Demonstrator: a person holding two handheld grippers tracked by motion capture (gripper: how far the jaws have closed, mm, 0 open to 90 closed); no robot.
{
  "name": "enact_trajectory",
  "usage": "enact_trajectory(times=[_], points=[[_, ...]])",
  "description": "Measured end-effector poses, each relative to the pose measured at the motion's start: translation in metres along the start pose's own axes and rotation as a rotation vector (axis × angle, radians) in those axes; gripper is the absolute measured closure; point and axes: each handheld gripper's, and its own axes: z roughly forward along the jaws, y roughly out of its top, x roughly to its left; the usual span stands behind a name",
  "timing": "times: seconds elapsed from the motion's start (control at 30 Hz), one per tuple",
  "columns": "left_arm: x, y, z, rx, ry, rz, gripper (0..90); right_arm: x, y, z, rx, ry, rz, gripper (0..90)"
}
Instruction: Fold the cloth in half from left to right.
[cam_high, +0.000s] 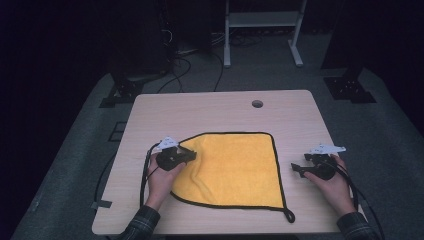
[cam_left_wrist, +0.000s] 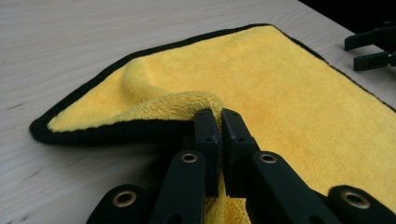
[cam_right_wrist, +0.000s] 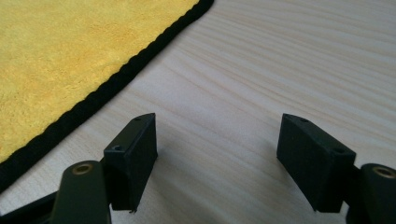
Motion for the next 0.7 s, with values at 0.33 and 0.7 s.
enact_trajectory(times=[0.33,0.7], points=[[-0.021,0.017,0.024,0.0,-0.078,0.021,86.1,0.0,0.0,0.0,-0.001,0.002,0.003,27.4],[-0.04,0.029,0.048,0.016,-0.134,0.047,86.1,0.0,0.0,0.0,0.0,0.003,0.001,27.1]])
